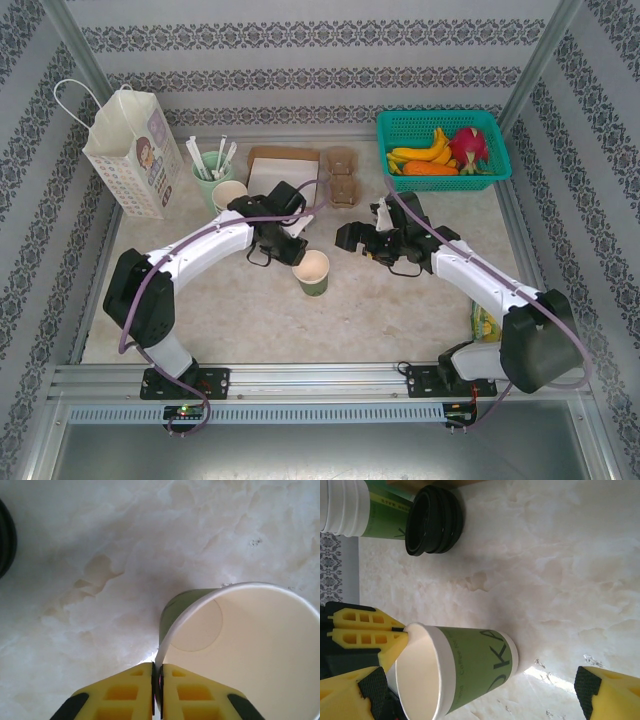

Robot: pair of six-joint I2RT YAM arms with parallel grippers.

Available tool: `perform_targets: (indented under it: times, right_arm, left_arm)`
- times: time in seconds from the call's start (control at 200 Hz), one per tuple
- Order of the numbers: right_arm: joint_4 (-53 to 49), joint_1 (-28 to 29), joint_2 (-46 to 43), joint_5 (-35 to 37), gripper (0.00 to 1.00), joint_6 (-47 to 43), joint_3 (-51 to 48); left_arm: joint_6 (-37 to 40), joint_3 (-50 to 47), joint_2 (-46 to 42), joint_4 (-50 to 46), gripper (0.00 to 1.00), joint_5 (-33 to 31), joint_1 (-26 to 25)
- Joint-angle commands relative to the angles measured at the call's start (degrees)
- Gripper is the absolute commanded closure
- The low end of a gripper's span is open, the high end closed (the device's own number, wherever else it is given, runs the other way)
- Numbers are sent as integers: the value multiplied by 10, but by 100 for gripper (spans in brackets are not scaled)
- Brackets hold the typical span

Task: Pack the takeout coffee

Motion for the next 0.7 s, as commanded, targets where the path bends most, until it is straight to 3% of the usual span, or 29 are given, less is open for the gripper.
perform_targets:
  times: [0.0,0.48,0.694]
  right_arm:
    - [-1,0,10,-10,2,-11,17]
    - [5,2,38,-9,2,-15,40]
    - [27,14,72,32,9,-27,60]
  left_arm:
    - [21,-10,-20,16,85,21,-6]
    - [18,5,-32,20,68,57,-6]
    - [-52,-16,-80,98,44,34,8]
